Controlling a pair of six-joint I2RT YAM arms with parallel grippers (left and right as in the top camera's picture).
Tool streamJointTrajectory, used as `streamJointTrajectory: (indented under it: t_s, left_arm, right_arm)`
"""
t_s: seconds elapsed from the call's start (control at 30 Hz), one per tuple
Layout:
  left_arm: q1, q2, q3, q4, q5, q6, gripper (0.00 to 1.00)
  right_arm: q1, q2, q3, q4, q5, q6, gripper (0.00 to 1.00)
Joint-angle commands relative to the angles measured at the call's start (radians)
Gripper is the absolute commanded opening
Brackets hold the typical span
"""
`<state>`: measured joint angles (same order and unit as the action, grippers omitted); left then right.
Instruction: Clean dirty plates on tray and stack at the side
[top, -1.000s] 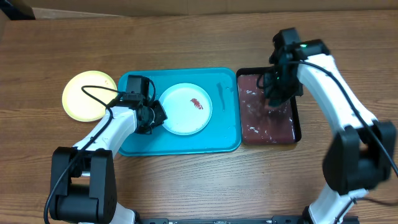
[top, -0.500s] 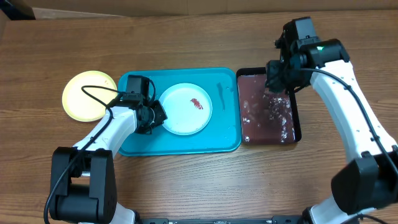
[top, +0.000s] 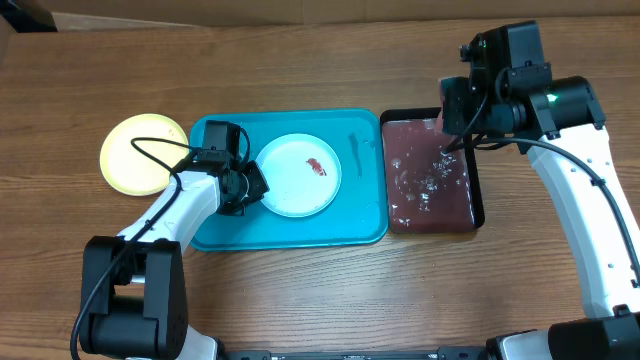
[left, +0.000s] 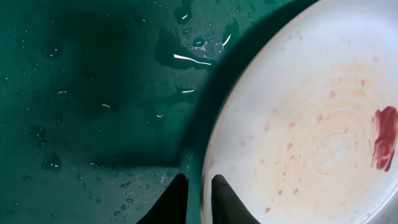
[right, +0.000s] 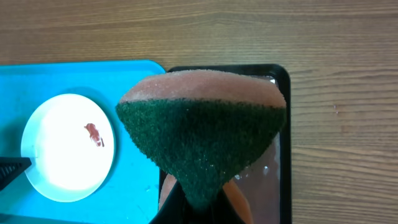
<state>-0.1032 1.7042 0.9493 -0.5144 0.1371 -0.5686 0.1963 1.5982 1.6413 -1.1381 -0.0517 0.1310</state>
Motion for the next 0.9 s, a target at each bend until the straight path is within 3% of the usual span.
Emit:
streamJointTrajectory:
  t_s: [0.0, 0.4, 0.6, 0.87]
  left_arm:
    - [-0.003, 0.011, -0.011, 0.004, -0.014, 0.015, 0.16]
    - [-0.003, 0.021, -0.011, 0.011, -0.013, 0.015, 0.04]
    - [-0.003, 0.022, -0.011, 0.011, -0.013, 0.015, 0.04]
    - [-0.003, 0.022, -0.011, 0.011, -0.013, 0.015, 0.04]
  right_arm:
    - [0.002, -0.006, -0.014, 0.006, 0.009, 0.002, 0.04]
    - [0.030, -0.003, -0.030, -0.008, 0.010, -0.006, 0.04]
    - [0.054, -0.003, -0.143, 0.039, 0.016, -0.008, 0.04]
    - [0.066, -0.003, -0.452, 0.344, 0.050, -0.009, 0.04]
